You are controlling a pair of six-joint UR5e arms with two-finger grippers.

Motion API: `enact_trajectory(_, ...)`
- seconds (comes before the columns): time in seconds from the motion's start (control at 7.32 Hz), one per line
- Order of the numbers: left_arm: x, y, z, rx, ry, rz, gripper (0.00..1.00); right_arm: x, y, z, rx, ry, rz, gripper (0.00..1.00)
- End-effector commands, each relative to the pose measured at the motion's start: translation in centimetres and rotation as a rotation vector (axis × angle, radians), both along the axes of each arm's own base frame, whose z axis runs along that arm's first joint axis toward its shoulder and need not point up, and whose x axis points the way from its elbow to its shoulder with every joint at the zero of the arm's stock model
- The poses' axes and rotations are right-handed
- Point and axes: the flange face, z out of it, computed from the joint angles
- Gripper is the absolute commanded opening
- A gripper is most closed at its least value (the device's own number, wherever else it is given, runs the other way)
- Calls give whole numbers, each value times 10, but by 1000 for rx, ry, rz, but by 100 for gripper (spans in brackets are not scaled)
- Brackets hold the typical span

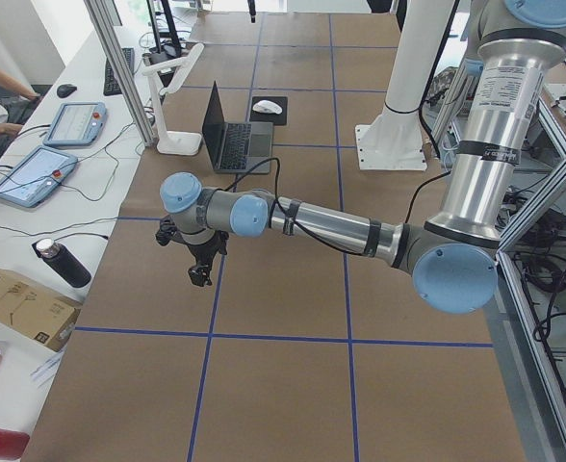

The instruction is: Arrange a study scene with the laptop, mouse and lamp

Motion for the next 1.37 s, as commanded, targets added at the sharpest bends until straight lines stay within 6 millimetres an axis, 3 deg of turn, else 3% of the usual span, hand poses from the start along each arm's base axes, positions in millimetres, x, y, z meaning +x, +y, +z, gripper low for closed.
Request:
enact_trajectory(0.0, 0, 0, -1, 5, 3, 1, 99, 0, -1, -2, 4, -1, 0, 99)
enact_trajectory(0.27, -5, 7, 3, 2, 1, -6, 99, -1, -1, -5, 9, -3, 0, 99)
enact_trajectory(0.96, -9, 13, -27, 63, 5, -14, 99, 0, 11, -12, 23, -9, 1, 99)
enact_trajectory(1.23, -10, 18, -28, 67, 4, -13, 99, 1, 14, -18, 21, -8, 19, 99)
